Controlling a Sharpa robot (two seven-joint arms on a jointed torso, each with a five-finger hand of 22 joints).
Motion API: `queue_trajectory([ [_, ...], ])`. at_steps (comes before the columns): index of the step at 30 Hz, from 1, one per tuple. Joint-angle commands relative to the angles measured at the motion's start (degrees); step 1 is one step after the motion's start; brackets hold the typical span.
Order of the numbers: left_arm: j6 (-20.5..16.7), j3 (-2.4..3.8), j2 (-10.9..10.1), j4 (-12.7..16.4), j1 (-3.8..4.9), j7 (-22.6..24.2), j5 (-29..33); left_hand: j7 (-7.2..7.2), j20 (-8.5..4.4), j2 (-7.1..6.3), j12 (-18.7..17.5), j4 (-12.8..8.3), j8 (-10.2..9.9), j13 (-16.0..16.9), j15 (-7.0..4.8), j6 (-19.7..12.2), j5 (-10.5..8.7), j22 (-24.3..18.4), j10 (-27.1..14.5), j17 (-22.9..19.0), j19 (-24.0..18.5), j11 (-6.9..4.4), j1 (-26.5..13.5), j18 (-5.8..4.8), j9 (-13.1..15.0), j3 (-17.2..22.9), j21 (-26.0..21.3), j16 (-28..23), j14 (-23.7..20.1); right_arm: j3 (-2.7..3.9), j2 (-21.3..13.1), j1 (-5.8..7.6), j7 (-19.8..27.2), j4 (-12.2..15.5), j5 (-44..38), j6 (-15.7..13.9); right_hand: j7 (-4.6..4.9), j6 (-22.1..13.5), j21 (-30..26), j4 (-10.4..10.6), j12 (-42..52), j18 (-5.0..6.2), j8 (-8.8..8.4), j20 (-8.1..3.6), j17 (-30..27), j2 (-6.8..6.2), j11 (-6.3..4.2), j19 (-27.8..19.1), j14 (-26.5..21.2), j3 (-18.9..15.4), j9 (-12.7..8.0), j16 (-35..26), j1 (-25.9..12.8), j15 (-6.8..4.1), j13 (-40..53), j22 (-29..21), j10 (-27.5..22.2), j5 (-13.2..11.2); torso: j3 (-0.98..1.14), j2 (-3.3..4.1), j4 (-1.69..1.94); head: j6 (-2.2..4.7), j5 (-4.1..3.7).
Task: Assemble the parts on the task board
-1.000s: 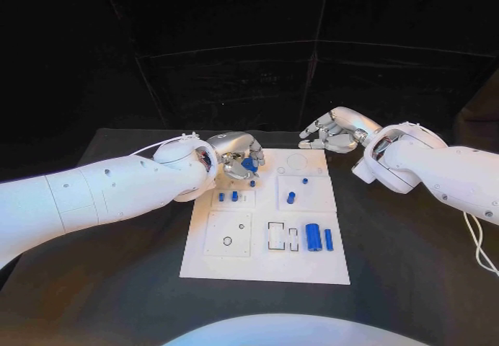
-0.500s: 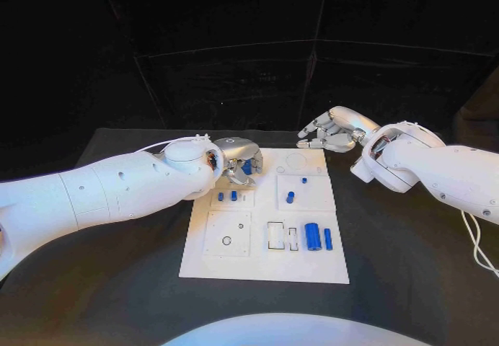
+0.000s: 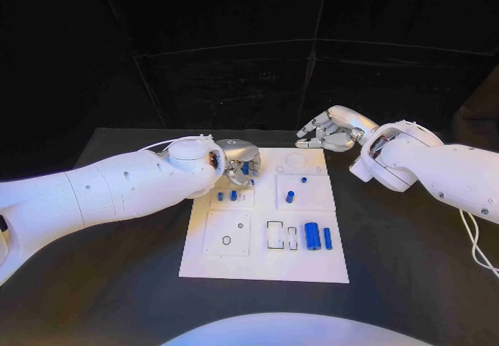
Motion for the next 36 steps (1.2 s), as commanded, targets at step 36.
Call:
queue_trajectory([
  [36, 3.2, -0.50, 1.6, -2.5, -0.44, -0.7, -0.7, 0.10, -0.24, 0.73, -3.2, -1.1, -2.5, -2.6, -0.36, 2.3, 0.19, 4.1, 3.3, -0.9, 0.3, 0.04, -0.3, -1.56, -1.1, 3.0, 3.5, 0.7, 2.0, 0.04, 0.1, 0.11, 0.5, 0.1, 0.2, -0.1, 0.11, -0.3, -0.4, -0.1, -0.2, 0.33, 0.27, -0.06, 0.0, 0.54, -0.17, -0.4, 1.5, -0.2, 0.0, -0.1, 0.2, -0.23, -0.1, 0.0, -0.4, 0.3, 0.03, 0.00, 0.00, -0.19, -0.31],
])
